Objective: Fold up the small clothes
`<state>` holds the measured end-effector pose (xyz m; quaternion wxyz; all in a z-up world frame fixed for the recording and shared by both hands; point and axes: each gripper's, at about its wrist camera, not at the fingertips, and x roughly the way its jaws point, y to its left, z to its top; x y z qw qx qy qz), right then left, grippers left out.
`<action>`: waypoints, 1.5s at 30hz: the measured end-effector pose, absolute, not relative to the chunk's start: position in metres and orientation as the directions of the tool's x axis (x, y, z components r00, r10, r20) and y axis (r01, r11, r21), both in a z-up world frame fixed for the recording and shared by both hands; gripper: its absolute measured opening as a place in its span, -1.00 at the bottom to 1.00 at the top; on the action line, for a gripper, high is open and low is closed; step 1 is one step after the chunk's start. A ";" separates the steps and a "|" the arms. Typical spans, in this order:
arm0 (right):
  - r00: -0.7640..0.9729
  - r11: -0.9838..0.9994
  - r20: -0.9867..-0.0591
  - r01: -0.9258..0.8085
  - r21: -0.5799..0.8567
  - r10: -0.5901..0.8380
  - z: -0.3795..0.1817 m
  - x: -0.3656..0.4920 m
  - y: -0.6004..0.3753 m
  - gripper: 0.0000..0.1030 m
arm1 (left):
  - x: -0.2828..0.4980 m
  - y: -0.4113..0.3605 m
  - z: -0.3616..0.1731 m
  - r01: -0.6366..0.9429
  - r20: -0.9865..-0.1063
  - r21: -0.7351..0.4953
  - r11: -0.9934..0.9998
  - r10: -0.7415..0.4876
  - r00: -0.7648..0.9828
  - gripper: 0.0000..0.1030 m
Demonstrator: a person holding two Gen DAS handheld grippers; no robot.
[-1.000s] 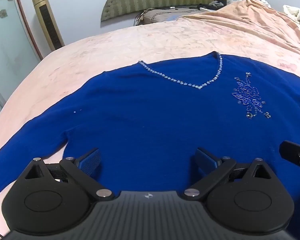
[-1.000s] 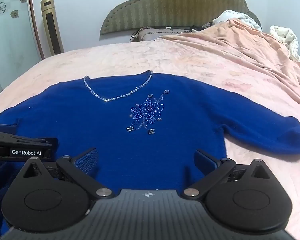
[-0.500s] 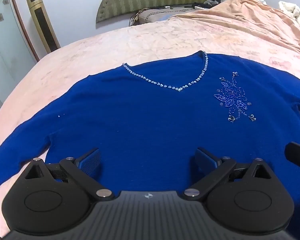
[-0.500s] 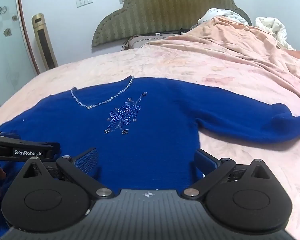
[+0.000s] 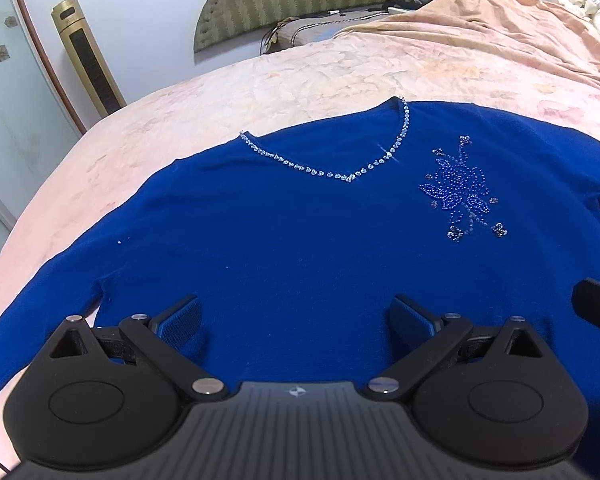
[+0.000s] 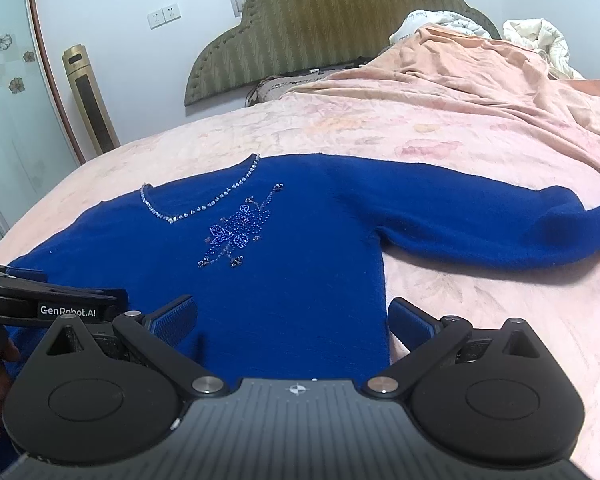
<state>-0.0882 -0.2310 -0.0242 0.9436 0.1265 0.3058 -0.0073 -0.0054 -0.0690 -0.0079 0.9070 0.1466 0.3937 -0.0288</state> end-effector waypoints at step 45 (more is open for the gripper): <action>0.784 0.996 -0.619 0.081 0.042 -0.037 -0.050 -0.076 -0.208 1.00 | 0.007 -0.054 -0.014 0.128 -0.734 0.223 0.966 0.080 0.674 0.97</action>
